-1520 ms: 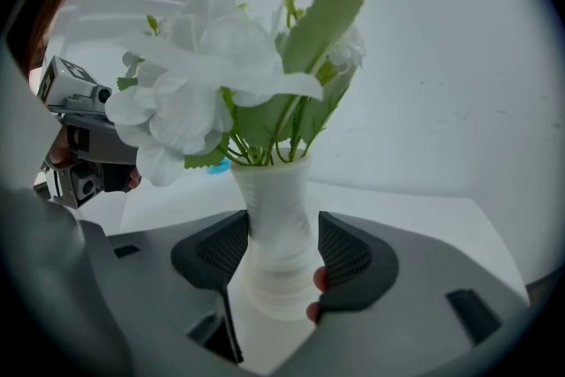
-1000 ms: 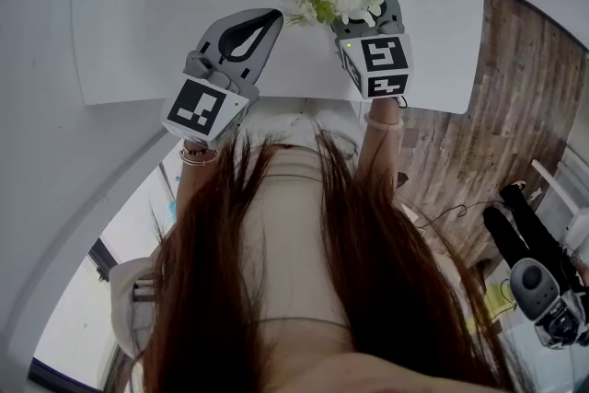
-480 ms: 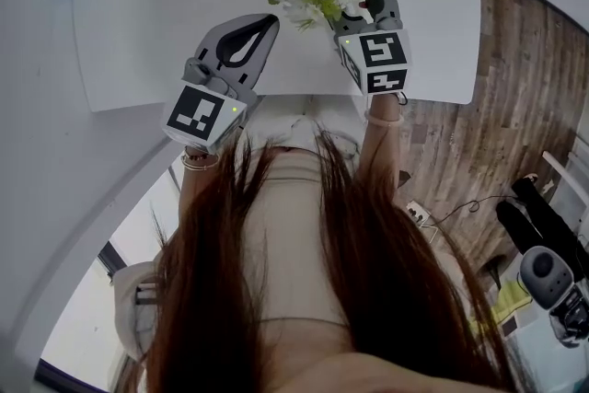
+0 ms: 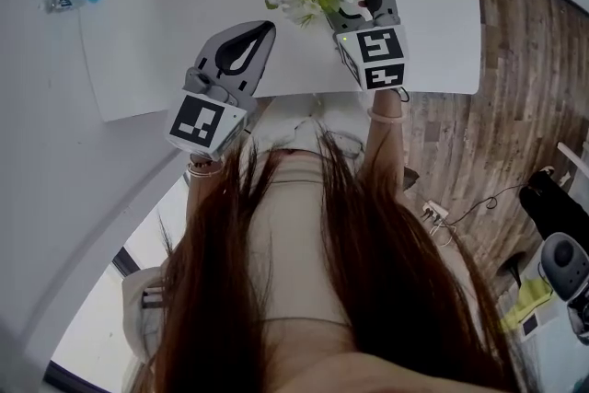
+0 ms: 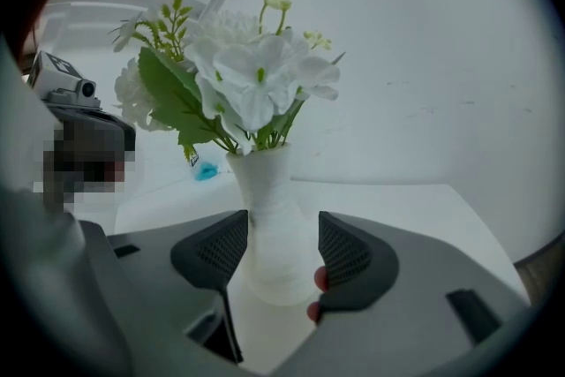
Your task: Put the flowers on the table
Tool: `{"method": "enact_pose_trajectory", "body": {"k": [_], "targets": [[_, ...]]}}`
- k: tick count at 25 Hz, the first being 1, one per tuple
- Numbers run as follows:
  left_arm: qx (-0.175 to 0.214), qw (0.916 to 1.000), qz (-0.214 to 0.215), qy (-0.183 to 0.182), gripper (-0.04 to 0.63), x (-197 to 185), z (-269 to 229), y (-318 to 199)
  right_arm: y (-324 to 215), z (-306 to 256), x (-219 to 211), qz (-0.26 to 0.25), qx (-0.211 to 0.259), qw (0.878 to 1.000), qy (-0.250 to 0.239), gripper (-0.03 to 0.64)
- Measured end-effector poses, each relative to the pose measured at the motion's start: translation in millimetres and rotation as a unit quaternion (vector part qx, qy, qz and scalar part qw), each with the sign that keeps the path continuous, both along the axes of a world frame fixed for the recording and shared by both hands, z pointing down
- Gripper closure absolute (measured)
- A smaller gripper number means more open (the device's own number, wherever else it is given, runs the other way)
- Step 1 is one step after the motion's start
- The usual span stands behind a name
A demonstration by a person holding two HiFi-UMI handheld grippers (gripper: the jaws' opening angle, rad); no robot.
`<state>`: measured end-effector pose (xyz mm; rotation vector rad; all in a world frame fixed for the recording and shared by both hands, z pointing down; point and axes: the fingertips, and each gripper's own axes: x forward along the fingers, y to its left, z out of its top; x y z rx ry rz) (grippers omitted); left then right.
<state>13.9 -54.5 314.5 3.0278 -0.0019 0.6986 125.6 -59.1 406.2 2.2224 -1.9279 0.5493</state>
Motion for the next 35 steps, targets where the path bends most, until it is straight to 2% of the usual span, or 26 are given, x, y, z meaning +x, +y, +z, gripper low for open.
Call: {"method": "enact_pose_trajectory", "body": {"k": [8,17,27,35], "targets": [[0.007,0.9999,0.007,0.001,0.591,0.0,-4.7,9.6,11.3,-1.7,3.0,0.011,0.005,1.0,-0.006,0.36],[0.01,0.9999,0.011,0.006,0.591,-16.9,-11.4,27.4,29.0,-9.6,-10.7,0.021,0.014,1.0,-0.003,0.36],[0.005,0.9997,-0.013,0.02,0.591,-69.2,-19.6,66.1,70.1,-29.6,-46.4,0.02,0.017,1.0,0.015,0.36],[-0.003,0.9968,-0.058,0.054,0.591,-127.6,-34.8,114.4,118.2,-59.5,-92.8,0.016,0.041,0.999,0.032,0.36]]}}
